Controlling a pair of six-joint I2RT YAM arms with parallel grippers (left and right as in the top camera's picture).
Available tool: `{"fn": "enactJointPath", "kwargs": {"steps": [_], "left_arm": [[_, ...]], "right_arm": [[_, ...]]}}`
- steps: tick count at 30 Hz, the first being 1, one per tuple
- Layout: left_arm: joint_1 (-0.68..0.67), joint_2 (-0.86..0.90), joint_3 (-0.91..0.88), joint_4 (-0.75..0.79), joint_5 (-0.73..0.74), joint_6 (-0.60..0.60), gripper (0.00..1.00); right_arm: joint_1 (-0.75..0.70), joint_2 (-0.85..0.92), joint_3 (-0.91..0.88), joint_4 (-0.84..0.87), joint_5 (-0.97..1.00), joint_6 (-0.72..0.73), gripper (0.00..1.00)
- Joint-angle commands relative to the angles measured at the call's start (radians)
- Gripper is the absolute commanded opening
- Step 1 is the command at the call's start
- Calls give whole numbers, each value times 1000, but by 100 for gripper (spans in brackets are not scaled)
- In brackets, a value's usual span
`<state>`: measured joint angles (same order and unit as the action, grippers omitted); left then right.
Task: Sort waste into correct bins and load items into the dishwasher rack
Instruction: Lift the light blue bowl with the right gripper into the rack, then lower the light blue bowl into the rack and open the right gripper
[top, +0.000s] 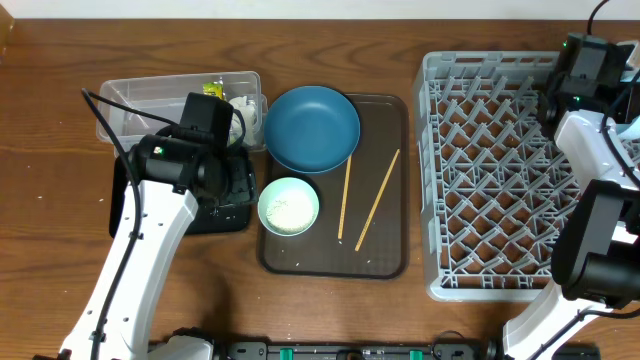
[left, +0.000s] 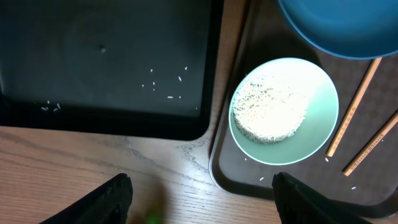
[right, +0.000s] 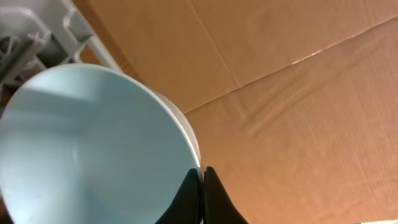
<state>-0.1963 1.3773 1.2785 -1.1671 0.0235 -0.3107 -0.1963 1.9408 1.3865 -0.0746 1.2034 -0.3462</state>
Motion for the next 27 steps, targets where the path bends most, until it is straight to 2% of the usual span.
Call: {"fn": "enactJointPath", "kwargs": {"steps": [1, 5, 14, 21, 27], "left_arm": [[5, -6, 2, -3, 6, -2, 76], [5, -6, 2, -3, 7, -2, 76], [5, -6, 2, -3, 6, -2, 76], [5, -6, 2, -3, 6, -2, 76], [5, -6, 2, -3, 6, -2, 75]], "right_arm": [[-18, 8, 8, 45, 37, -95, 1], [-16, 8, 8, 48, 9, -149, 1], [-15, 9, 6, -10, -53, -148, 1], [-5, 42, 6, -62, -63, -108, 1], [29, 48, 6, -98, -63, -16, 1]]}}
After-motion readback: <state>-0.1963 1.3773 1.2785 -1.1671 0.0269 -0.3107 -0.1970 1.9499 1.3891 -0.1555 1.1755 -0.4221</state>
